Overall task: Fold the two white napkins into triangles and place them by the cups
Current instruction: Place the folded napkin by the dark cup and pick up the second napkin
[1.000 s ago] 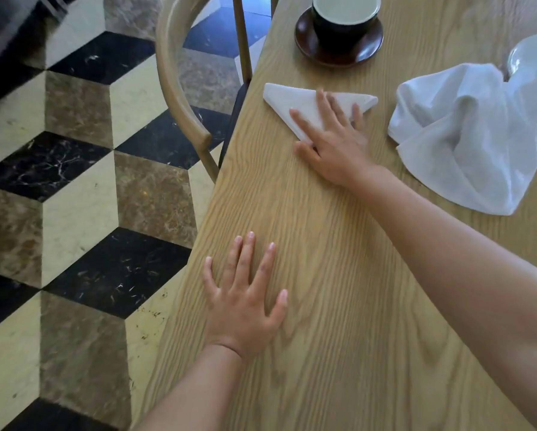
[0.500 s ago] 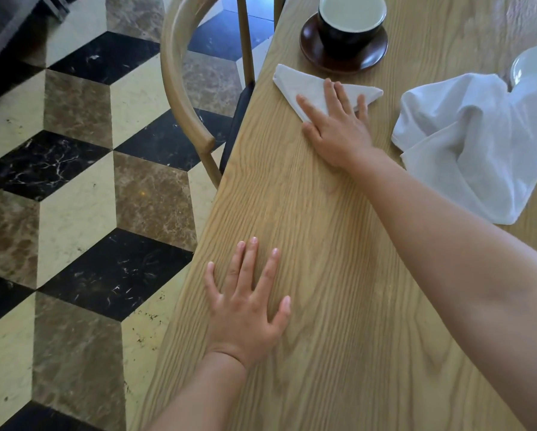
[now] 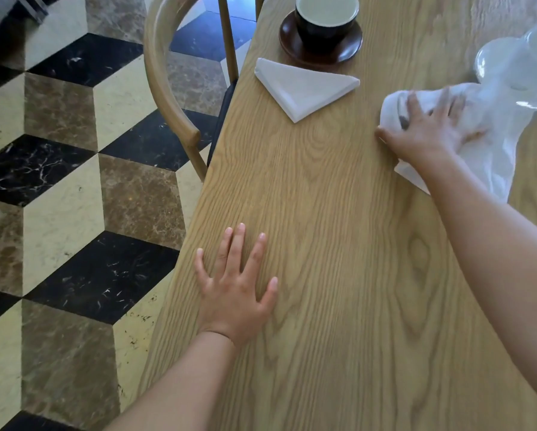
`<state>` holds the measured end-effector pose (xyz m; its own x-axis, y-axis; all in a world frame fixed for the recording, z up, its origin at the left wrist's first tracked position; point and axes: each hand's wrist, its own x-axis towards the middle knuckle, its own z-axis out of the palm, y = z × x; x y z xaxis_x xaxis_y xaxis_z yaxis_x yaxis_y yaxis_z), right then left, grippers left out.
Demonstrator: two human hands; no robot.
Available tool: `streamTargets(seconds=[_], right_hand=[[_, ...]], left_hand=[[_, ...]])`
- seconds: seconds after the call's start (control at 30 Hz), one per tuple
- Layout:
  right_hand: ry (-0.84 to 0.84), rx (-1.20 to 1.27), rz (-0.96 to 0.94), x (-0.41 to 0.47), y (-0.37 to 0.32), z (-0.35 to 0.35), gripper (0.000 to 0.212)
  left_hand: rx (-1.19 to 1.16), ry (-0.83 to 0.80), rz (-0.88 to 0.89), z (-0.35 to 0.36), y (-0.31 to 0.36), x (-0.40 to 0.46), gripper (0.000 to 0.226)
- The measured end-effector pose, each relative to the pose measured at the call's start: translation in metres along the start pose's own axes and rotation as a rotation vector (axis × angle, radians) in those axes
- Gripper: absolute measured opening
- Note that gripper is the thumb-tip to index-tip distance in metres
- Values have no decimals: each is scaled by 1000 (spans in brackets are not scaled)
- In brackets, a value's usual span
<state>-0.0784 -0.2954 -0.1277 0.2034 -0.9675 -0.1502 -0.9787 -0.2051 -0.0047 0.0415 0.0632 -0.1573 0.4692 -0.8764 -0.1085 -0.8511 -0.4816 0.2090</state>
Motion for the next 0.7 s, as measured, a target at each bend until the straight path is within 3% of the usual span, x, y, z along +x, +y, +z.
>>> streamTargets(seconds=[0.07, 0.37, 0.57, 0.63, 0.7], right_hand=[[-25, 151, -13, -18, 14, 9, 71], [20, 37, -158, -201, 34, 38, 50], [-61, 205, -270, -331, 55, 35, 47], [-122, 305, -276, -360, 61, 33, 46], [-192, 448, -255, -382, 63, 26, 40]], left_hand=[[15, -4, 0, 0, 0, -1, 65], [20, -7, -15, -3, 2, -3, 65], [58, -270, -30, -20, 12, -14, 67], [-65, -344, -73, -31, 31, -36, 64], [-491, -430, -104, -47, 57, -70, 46]])
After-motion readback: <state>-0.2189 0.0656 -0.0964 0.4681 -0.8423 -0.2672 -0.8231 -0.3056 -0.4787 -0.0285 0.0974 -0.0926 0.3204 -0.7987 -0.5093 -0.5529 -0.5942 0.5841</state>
